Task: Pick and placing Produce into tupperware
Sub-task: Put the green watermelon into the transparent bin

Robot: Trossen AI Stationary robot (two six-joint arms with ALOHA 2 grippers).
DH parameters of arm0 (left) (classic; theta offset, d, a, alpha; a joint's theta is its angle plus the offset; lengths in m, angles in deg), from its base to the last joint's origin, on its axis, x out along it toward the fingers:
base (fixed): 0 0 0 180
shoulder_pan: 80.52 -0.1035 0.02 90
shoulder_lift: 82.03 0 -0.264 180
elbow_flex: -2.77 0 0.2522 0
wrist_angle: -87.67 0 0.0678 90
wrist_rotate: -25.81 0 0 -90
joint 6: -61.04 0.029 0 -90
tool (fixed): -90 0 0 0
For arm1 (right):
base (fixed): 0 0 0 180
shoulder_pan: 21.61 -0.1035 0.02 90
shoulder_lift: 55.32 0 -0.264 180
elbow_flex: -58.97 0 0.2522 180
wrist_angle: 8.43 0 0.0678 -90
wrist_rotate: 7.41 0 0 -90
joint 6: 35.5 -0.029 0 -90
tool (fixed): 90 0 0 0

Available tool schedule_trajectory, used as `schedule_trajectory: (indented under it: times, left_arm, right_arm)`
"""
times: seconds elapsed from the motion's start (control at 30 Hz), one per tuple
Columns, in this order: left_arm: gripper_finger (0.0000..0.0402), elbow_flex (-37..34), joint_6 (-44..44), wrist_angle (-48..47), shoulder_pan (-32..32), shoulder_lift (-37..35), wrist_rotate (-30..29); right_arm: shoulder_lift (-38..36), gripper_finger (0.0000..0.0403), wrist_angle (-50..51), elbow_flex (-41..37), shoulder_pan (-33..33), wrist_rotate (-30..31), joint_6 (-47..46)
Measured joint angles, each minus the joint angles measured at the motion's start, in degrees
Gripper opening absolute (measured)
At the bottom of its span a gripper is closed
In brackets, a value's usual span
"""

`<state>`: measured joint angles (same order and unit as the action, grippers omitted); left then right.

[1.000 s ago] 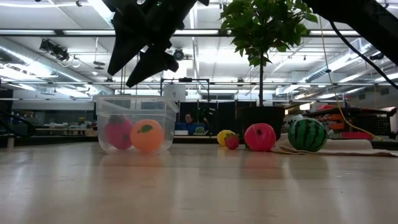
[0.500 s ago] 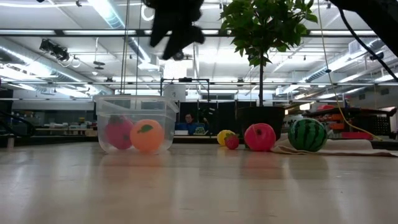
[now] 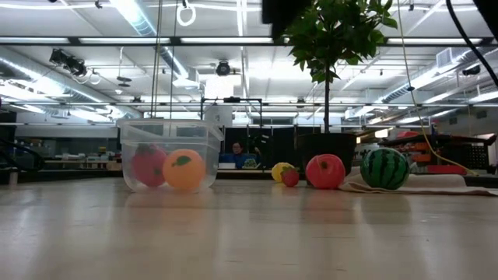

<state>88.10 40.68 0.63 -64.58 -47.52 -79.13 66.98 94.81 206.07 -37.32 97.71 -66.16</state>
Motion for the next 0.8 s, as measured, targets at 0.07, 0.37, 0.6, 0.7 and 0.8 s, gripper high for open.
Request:
schedule_trajectory:
  times: [0.07,0.37,0.6,0.7,0.8]
  left_arm:
    - [0.0101,0.00,0.03,0.47,0.01,0.00,-0.49]
    - [0.0101,0.00,1.58,4.19,0.00,0.00,-4.57]
    - [0.0101,-1.12,4.58,10.42,0.00,0.30,-7.11]
    - [0.0101,-4.13,6.36,14.10,0.00,0.31,-7.05]
    - [0.0101,-8.55,6.51,17.87,0.01,0.42,-6.33]
  right_arm:
    - [-0.74,0.0240,0.43,-0.54,-1.68,2.39,-2.15]
    - [-14.13,0.0240,-4.51,-26.64,-7.62,3.42,-23.04]
    - [-30.57,0.0240,-18.51,-53.81,-11.99,5.53,-45.87]
    - [-36.08,0.0240,-20.02,-61.76,-12.82,8.03,-52.43]
    - [-40.53,0.0240,-21.34,-67.92,-12.55,8.87,-55.30]
